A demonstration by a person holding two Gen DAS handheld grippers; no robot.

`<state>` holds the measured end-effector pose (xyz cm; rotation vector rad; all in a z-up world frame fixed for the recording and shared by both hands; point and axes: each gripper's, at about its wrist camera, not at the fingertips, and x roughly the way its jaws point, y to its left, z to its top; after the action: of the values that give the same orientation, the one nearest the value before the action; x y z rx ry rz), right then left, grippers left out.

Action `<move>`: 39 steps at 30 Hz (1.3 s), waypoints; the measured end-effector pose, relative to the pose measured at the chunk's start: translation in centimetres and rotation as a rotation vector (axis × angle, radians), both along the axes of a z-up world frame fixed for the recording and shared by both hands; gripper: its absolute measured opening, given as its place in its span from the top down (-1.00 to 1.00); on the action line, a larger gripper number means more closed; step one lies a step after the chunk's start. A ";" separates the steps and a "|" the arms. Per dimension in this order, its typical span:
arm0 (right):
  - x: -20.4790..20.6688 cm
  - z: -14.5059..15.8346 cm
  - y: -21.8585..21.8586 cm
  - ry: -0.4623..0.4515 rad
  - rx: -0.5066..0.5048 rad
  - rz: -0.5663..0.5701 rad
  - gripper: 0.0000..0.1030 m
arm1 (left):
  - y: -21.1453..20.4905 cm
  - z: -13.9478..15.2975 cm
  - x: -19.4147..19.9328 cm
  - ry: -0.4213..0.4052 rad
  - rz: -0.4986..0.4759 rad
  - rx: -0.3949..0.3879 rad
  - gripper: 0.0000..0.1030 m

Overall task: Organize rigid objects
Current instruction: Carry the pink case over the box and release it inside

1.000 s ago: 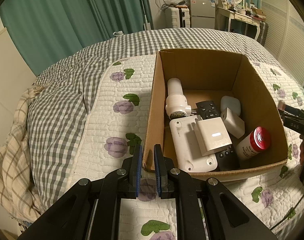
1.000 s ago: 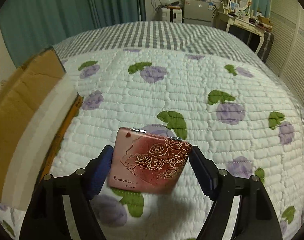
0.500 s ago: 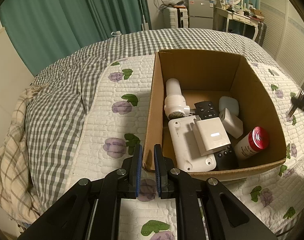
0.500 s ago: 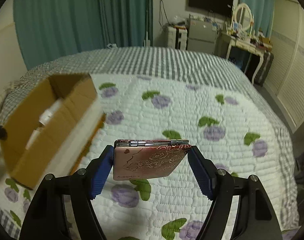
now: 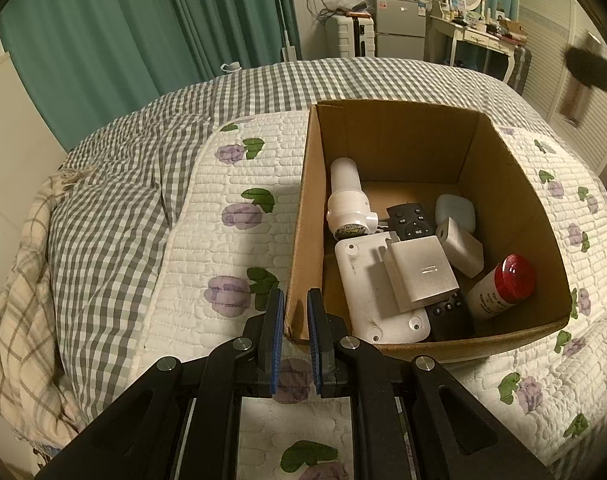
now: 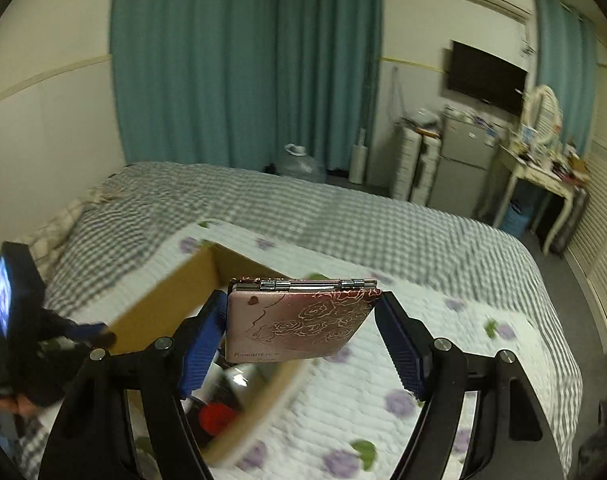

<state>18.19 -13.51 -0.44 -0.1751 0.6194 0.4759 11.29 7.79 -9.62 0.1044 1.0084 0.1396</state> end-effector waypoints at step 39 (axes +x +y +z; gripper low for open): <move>4.2 -6.8 9.0 0.121 -0.127 0.003 -0.76 | 0.5 0.2 -0.1 -0.007 -0.018 -0.027 0.79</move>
<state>22.40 -4.51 -7.27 -0.2694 0.7685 0.4523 11.15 8.29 -9.40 0.0883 1.0021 0.1096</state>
